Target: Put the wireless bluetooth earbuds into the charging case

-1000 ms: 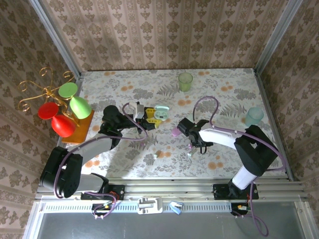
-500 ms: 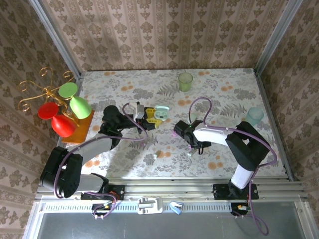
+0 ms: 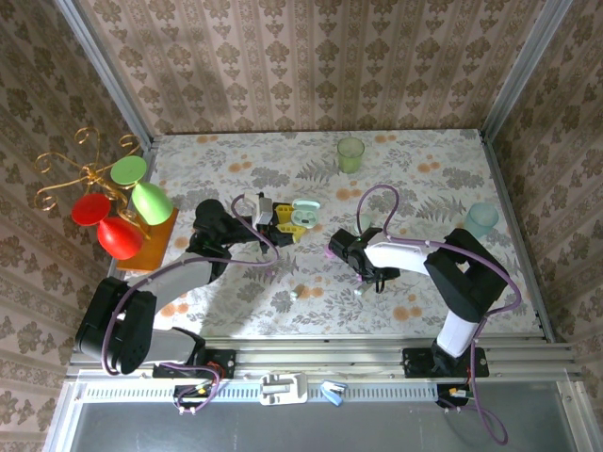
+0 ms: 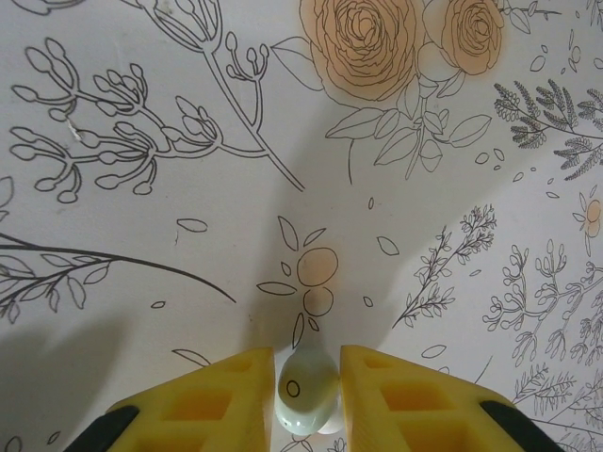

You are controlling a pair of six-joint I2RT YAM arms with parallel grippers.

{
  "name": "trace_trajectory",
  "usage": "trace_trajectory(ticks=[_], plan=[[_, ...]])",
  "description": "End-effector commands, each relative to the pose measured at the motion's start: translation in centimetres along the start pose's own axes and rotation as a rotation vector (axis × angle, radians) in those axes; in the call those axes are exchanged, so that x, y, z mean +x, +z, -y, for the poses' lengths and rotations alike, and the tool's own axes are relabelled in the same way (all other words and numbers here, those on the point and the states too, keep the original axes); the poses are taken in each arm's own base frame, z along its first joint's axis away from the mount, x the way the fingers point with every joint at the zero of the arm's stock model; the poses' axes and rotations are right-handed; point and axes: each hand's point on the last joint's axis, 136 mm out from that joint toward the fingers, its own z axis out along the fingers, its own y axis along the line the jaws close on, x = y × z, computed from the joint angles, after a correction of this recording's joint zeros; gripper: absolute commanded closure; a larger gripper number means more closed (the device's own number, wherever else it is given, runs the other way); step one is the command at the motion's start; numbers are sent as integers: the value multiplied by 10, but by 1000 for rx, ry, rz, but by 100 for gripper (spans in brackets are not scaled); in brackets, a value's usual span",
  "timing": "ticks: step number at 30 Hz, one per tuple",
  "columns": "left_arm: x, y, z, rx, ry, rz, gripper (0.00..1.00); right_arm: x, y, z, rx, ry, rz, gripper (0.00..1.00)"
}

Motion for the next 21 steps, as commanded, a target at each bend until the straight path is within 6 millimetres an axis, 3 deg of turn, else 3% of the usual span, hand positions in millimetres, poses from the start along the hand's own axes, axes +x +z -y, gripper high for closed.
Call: trace_trajectory(ticks=[1, 14, 21], plan=[[-5, -3, 1, -1, 38, 13, 69, 3, 1, 7, 52, -4, -1, 76], [-6, -3, 1, 2, 34, 13, 69, 16, 7, 10, 69, -16, -47, 74], [-6, -3, 1, 3, 34, 15, 69, 16, 6, 11, 66, -14, -47, 82]])
